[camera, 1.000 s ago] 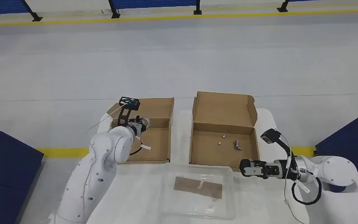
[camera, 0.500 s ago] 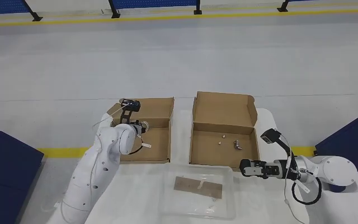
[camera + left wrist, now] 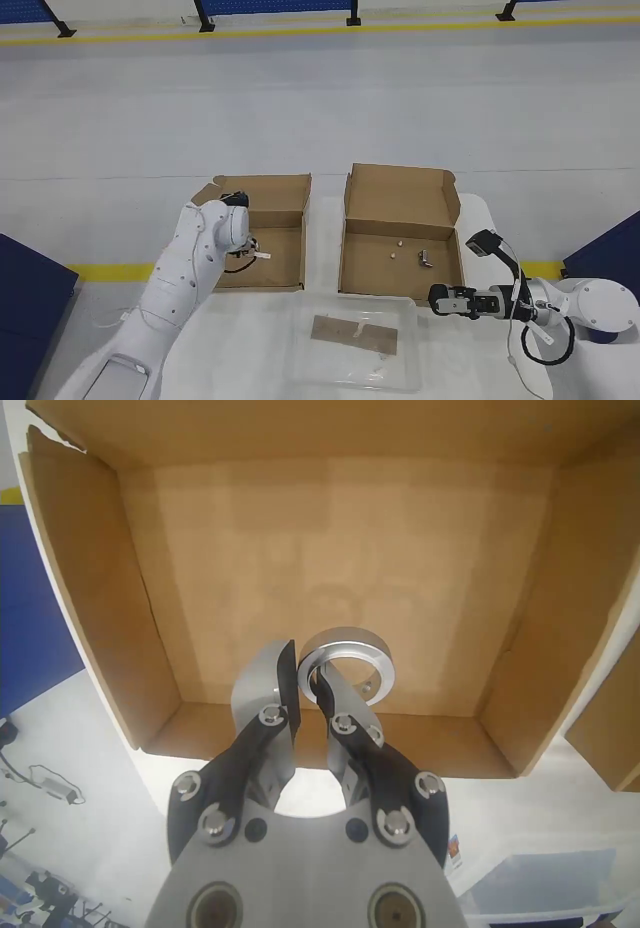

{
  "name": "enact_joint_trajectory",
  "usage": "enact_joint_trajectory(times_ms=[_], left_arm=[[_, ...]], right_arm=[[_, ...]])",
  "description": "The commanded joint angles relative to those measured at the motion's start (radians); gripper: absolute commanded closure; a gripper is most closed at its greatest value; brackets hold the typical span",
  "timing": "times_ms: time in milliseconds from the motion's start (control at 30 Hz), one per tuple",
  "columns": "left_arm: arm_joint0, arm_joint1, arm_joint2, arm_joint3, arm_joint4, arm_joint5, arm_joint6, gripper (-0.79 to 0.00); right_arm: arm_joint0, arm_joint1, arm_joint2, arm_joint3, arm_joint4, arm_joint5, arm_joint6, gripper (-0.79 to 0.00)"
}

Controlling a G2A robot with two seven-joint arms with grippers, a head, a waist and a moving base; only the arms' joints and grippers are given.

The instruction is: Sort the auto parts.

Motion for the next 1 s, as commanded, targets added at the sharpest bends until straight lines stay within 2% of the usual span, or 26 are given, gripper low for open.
enact_joint_trajectory(times_ms=[0, 133, 267, 433, 600, 967], left_arm=[[0.0, 0.0, 0.0, 0.0, 0.0, 0.0, 0.0, 0.0], [0.019, 0.001, -0.016, -0.012, -0.029, -0.02, 0.02, 0.0], [-0.005, -0.013, -0.004, 0.015, -0.05, -0.011, 0.023, 0.0], [-0.069, -0.051, 0.042, 0.121, -0.099, -0.007, 0.037, 0.0], [-0.134, -0.096, 0.095, 0.264, -0.137, 0.0, 0.052, 0.0], [-0.206, -0.182, 0.161, 0.507, -0.212, -0.031, 0.129, 0.0]], right_arm=[[0.0, 0.0, 0.0, 0.0, 0.0, 0.0, 0.0, -0.785], [0.0, 0.0, 0.0, 0.0, 0.0, 0.0, 0.0, -0.785], [0.0, 0.0, 0.0, 0.0, 0.0, 0.0, 0.0, -0.785], [0.0, 0.0, 0.0, 0.0, 0.0, 0.0, 0.0, -0.785], [0.0, 0.0, 0.0, 0.0, 0.0, 0.0, 0.0, -0.785], [0.0, 0.0, 0.0, 0.0, 0.0, 0.0, 0.0, -0.785]])
